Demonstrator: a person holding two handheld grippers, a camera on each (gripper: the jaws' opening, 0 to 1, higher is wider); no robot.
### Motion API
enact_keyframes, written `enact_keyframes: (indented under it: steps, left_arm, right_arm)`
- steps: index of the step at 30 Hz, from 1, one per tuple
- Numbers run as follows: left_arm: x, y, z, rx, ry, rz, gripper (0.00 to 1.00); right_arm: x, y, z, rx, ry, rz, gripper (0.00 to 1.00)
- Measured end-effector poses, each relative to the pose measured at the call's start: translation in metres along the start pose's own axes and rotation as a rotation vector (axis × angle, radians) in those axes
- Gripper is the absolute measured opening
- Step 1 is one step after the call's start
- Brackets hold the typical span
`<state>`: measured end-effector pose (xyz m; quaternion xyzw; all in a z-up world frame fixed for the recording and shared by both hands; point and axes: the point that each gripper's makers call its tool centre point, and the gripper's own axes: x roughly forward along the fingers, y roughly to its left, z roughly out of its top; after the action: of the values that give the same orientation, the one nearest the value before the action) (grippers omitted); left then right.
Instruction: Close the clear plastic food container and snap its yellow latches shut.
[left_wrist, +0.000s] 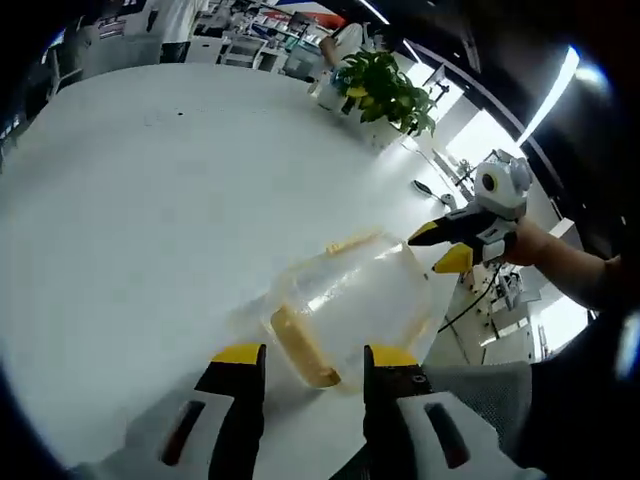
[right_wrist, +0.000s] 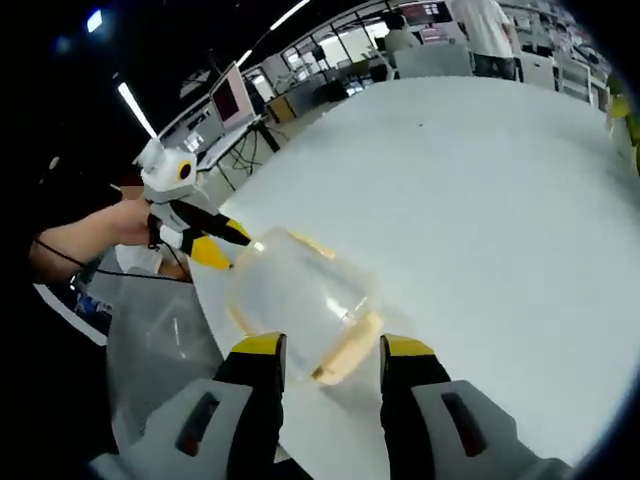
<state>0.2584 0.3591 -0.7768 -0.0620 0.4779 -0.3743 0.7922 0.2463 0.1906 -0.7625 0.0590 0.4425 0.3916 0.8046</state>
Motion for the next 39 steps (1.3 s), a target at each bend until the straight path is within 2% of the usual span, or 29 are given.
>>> enact_keyframes:
  steps: [8,12,13,16,19,24,33,36,38,39]
  left_arm:
    - [0.003,0.003,-0.006,-0.009,-0.008,0.035,0.28]
    - [0.004,0.001,-0.005,-0.028,-0.026,0.03,0.23]
    - [0.005,-0.002,-0.005,-0.022,-0.03,0.021,0.21]
    - [0.006,-0.005,-0.004,-0.006,-0.041,0.021,0.19]
    - [0.006,-0.004,-0.004,-0.029,-0.049,0.027,0.19]
    - [0.007,-0.005,-0.005,-0.079,-0.057,0.029,0.18]
    - [0.007,-0.005,-0.006,-0.089,-0.067,0.04,0.17]
    - [0.007,-0.006,-0.006,-0.084,-0.07,0.046,0.16]
    - [0.007,-0.008,-0.006,-0.096,-0.064,0.051,0.14]
    - [0.008,-0.01,-0.004,-0.081,-0.061,0.05,0.14]
  right_arm:
    - [0.008,0.006,-0.009,0.022,0.013,0.007,0.33]
    - [0.01,0.002,-0.022,-0.022,0.078,-0.027,0.25]
    - [0.011,0.005,-0.02,-0.004,0.061,-0.012,0.25]
    - [0.01,0.003,-0.021,0.017,0.062,-0.011,0.25]
    - [0.011,0.003,-0.021,0.028,0.058,-0.007,0.25]
    - [0.012,0.003,-0.02,-0.009,0.066,-0.008,0.24]
    - [0.013,0.004,-0.02,-0.033,0.079,-0.003,0.23]
    - [0.014,0.005,-0.019,-0.065,0.107,0.014,0.22]
    - [0.016,0.004,-0.018,-0.048,0.109,0.019,0.22]
    - [0.016,0.012,-0.022,-0.045,0.132,0.062,0.2]
